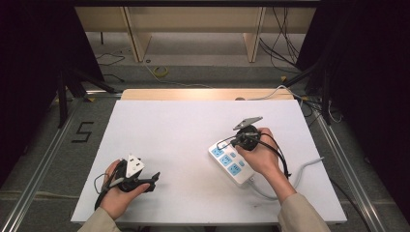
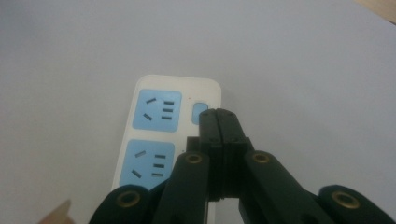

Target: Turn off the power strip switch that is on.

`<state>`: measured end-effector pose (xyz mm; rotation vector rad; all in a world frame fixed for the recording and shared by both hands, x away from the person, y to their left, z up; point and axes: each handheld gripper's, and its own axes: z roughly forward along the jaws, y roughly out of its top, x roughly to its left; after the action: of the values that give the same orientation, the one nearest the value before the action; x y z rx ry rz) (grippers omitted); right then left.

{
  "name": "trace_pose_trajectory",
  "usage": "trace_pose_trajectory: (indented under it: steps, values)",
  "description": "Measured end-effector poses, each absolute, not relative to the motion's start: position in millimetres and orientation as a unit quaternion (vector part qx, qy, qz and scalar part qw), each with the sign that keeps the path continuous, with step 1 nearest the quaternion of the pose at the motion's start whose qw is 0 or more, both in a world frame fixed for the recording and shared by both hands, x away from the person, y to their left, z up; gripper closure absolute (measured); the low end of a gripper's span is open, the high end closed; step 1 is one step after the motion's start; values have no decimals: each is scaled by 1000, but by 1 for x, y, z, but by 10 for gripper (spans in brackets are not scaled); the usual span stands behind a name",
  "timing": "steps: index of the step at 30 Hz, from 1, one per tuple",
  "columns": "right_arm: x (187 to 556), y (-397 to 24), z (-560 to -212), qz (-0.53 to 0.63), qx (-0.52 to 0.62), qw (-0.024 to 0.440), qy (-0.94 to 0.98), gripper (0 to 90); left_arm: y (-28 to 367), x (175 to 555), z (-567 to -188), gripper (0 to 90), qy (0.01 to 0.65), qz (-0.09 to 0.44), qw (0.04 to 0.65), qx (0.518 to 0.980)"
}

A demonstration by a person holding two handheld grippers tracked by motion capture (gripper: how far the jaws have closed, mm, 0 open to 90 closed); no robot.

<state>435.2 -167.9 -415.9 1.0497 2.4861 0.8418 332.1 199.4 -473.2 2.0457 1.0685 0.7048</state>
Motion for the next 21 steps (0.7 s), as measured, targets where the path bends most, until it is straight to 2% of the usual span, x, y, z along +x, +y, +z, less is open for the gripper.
trace_pose_trajectory:
  steps: [21]
  values:
    - [445,-157,-426,278,364,148,877,900,200,332,-473,168,413,273,356,792]
